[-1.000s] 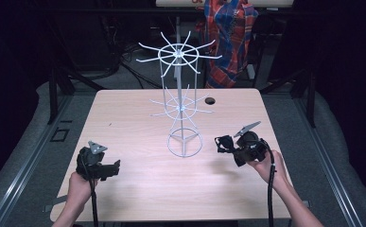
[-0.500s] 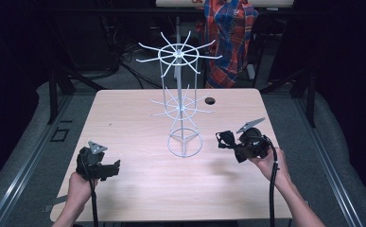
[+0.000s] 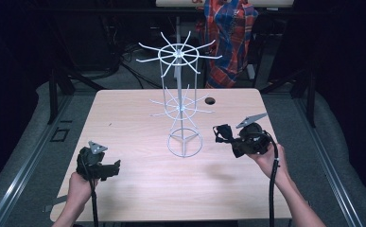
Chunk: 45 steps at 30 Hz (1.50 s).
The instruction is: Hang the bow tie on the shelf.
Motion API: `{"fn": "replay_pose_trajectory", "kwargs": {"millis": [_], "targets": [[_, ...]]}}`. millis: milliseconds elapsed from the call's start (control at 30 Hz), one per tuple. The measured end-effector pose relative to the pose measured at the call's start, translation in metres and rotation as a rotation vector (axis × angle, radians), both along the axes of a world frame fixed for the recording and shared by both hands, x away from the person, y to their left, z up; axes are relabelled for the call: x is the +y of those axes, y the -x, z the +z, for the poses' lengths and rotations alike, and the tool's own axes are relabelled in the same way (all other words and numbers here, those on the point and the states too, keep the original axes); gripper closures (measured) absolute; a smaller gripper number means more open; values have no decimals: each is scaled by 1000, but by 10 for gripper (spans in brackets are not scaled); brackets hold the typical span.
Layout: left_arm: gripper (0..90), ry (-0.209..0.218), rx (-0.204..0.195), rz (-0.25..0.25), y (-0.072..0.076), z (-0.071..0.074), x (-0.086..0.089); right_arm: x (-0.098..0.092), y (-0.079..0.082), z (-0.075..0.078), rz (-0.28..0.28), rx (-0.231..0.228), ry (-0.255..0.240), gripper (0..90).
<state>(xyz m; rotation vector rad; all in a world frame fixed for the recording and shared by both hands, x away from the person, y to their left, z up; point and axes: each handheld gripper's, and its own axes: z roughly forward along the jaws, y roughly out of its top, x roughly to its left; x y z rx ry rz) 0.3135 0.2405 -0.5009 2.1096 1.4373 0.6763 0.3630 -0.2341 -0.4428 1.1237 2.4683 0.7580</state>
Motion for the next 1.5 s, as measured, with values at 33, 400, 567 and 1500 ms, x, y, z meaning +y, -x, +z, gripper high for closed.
{"fn": "replay_pose_trajectory", "kwargs": {"millis": [33, 400, 567, 1500], "targets": [[155, 0, 0, 0, 0, 0, 0, 0, 0, 1, -2, -2, -7, 760], [156, -1, 2, -1, -1, 0, -1, -4, 1, 12, -7, -23, -47, 760], [155, -1, 2, 0, -1, 0, -1, -5, 1, 18, -10, -37, -64, 760], [155, -2, 3, 2, -1, -1, -1, -7, 3, 44, -4, -98, -120, 760]]}}
